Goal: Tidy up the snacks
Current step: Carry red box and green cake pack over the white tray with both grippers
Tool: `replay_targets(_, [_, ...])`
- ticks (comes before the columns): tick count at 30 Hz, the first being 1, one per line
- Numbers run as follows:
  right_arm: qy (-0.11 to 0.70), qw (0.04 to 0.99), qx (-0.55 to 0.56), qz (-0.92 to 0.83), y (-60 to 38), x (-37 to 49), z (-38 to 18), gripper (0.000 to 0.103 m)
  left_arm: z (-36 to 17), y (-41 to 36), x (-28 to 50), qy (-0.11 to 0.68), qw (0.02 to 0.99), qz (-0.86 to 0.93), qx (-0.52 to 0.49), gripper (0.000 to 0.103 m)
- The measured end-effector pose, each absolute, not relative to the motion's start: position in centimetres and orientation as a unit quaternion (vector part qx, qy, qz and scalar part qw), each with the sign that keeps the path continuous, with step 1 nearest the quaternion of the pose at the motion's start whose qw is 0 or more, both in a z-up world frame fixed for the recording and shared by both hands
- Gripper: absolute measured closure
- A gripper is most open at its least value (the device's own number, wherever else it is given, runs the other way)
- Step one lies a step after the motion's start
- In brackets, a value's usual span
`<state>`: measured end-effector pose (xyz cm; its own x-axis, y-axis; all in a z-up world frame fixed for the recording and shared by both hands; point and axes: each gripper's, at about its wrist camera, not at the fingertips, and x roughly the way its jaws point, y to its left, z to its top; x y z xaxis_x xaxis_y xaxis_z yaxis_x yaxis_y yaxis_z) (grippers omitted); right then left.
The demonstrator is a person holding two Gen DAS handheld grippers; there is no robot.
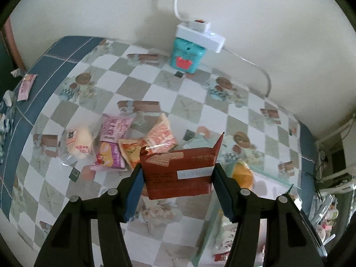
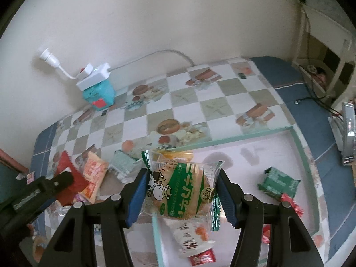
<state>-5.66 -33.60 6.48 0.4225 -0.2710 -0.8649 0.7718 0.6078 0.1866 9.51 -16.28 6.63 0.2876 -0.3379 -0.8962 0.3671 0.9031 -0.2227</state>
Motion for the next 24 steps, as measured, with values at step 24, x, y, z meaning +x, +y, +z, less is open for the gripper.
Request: replay_targets(24, [0.418, 0.721, 0.365, -0.415, -42.1, -13.5, 1.8, 0.039, 2.4, -29.2, -1.0, 0.541, 0.751, -0.355, 0.131, 0.041])
